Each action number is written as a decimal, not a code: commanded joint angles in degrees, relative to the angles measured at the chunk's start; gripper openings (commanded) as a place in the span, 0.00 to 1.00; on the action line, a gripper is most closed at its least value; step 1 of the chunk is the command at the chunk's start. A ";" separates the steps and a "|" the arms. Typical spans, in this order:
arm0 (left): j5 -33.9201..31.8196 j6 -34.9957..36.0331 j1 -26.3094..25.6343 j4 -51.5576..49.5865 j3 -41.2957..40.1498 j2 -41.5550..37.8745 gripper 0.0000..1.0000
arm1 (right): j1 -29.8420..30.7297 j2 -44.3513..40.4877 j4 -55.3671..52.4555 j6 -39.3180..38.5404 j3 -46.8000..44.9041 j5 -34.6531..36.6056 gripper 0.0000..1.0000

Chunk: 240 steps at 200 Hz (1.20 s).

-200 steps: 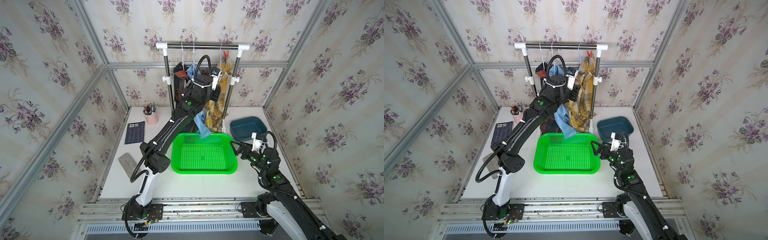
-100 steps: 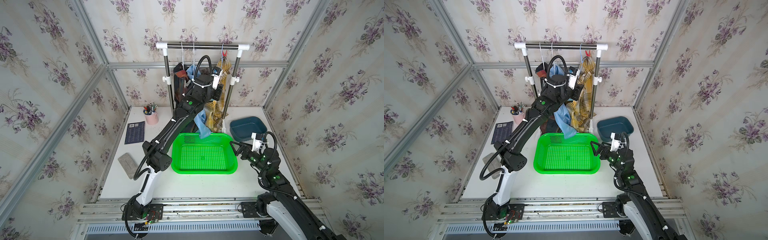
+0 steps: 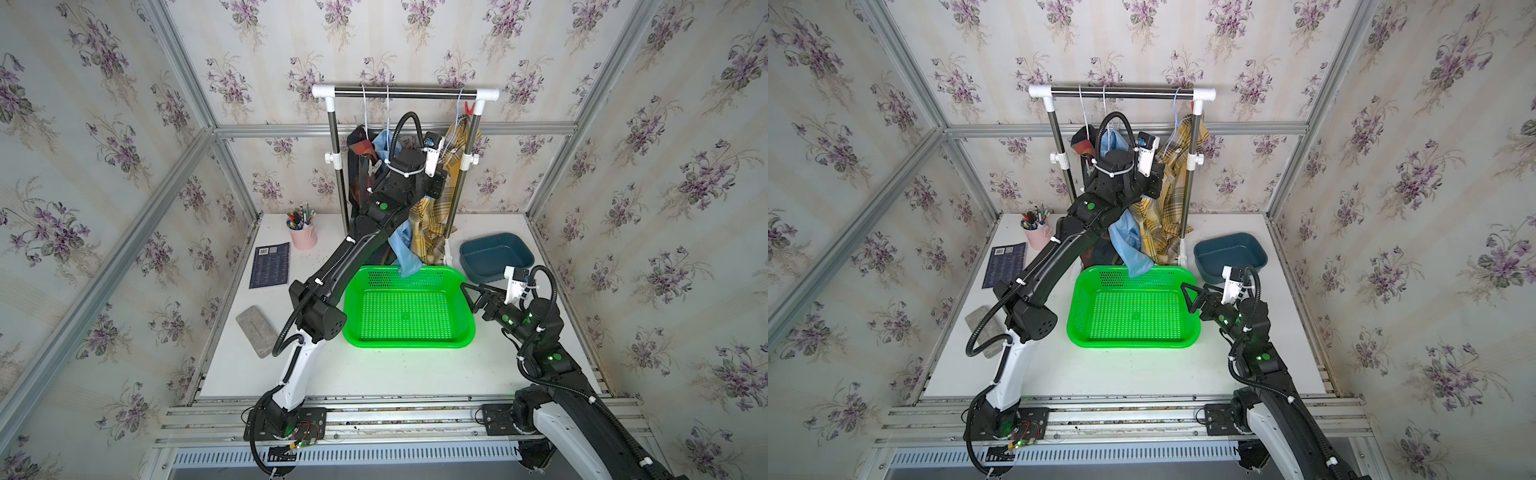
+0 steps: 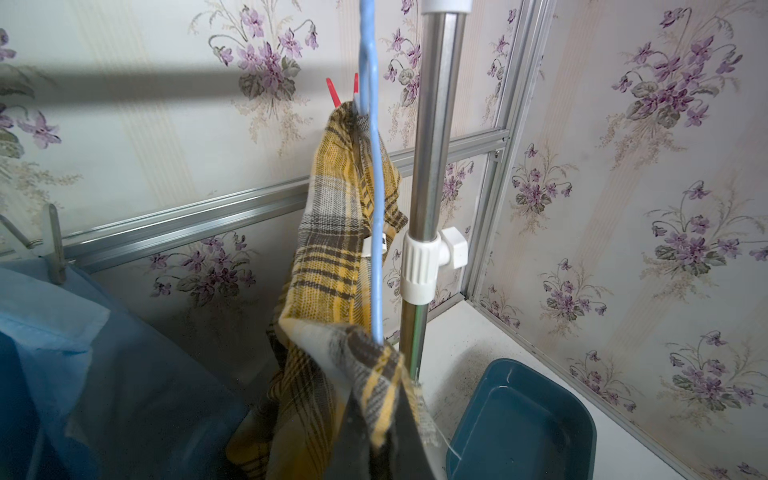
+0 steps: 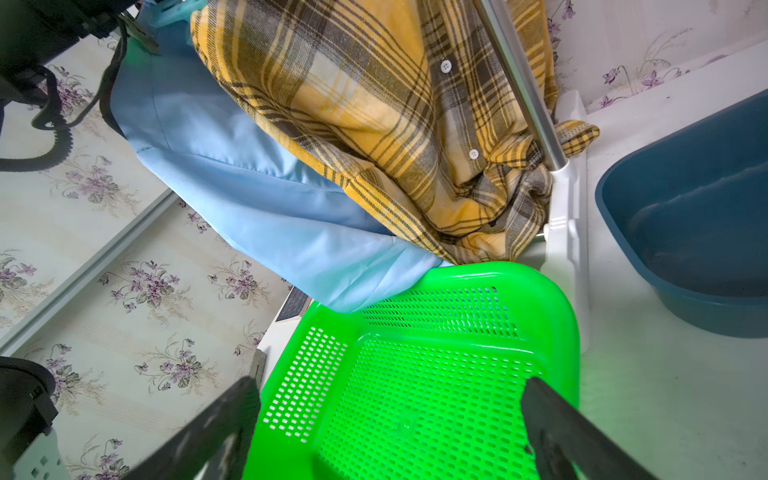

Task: Remove the clothespins securing long-sleeve shirts to the hanger
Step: Pick up the hanger from the clothesline, then place the long-sleeve shirt at the bin.

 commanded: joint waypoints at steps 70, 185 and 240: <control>-8.18 4.06 -2.33 2.26 -5.72 -14.20 0.00 | -0.01 5.48 7.98 1.33 2.05 -1.44 1.00; -7.02 8.40 -5.79 -1.44 -32.15 -42.87 0.00 | -0.04 25.21 16.35 5.22 15.94 -4.06 1.00; -3.42 6.95 -7.09 -2.83 -44.07 -52.65 0.00 | -0.04 27.66 16.11 5.63 19.30 -3.11 1.00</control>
